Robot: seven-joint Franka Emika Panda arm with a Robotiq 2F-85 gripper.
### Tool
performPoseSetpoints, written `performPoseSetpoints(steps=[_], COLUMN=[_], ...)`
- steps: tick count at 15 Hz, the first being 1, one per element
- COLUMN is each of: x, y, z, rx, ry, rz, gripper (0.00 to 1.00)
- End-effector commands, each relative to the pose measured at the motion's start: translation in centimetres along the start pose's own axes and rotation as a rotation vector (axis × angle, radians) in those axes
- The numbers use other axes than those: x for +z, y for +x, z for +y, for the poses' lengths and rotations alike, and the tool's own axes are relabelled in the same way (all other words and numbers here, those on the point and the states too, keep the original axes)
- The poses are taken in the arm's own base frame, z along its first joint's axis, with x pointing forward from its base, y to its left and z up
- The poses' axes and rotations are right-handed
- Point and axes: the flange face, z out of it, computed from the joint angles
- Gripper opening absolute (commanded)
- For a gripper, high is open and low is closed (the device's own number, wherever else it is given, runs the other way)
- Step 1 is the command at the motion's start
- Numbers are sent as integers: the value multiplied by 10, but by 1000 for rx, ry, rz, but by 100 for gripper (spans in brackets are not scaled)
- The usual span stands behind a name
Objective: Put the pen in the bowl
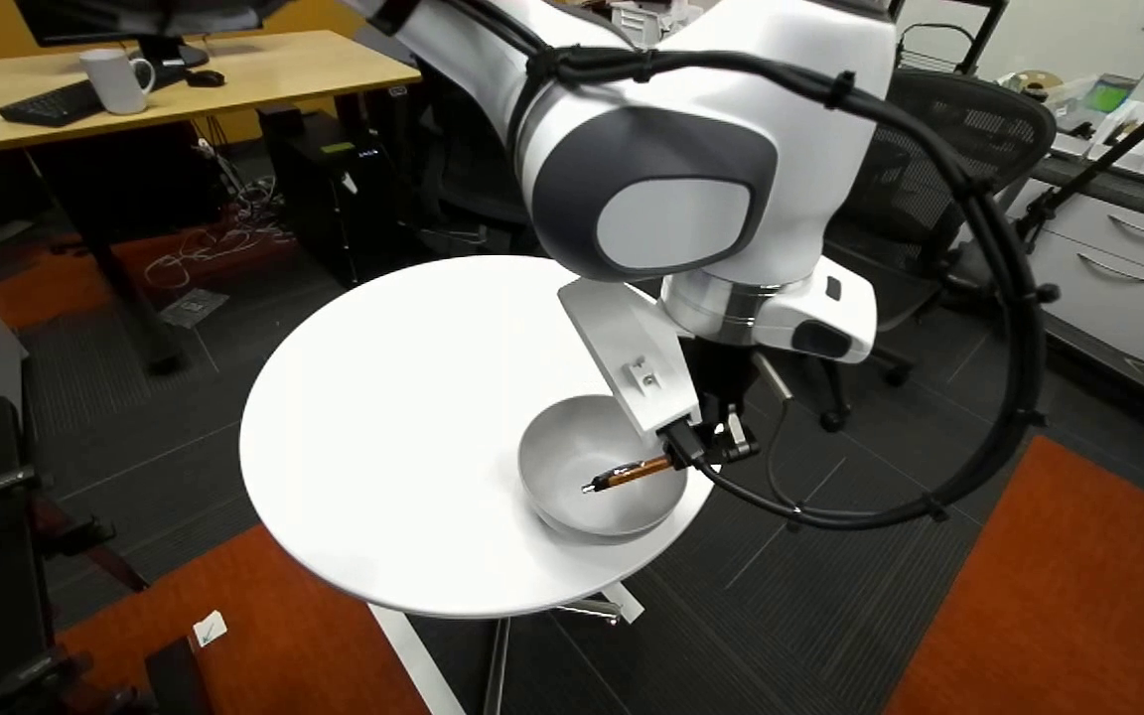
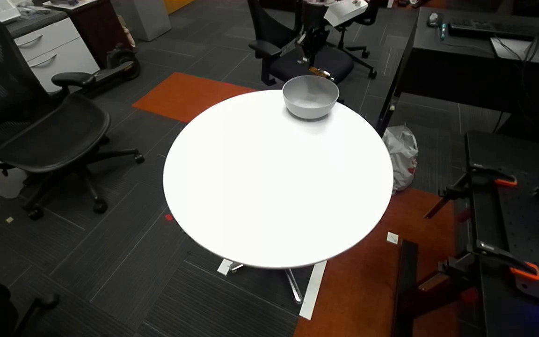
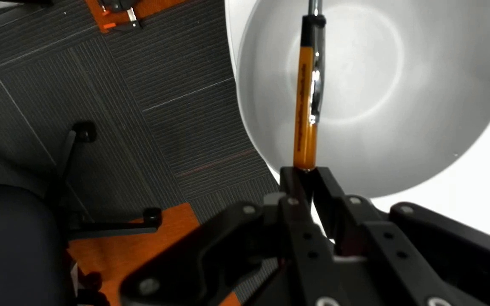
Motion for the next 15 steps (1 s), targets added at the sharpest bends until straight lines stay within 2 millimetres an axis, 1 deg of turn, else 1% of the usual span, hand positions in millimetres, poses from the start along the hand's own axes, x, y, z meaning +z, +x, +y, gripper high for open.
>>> performPoseSetpoints(steps=[1, 8, 9, 15], x=[0, 1, 1, 8], y=[12, 19, 20, 17], z=[-2, -7, -8, -10], rx=[-44, -57, -58, -50], ry=[29, 33, 33, 18], rz=[-28, -34, -34, -37], gripper=[46, 98, 100, 100])
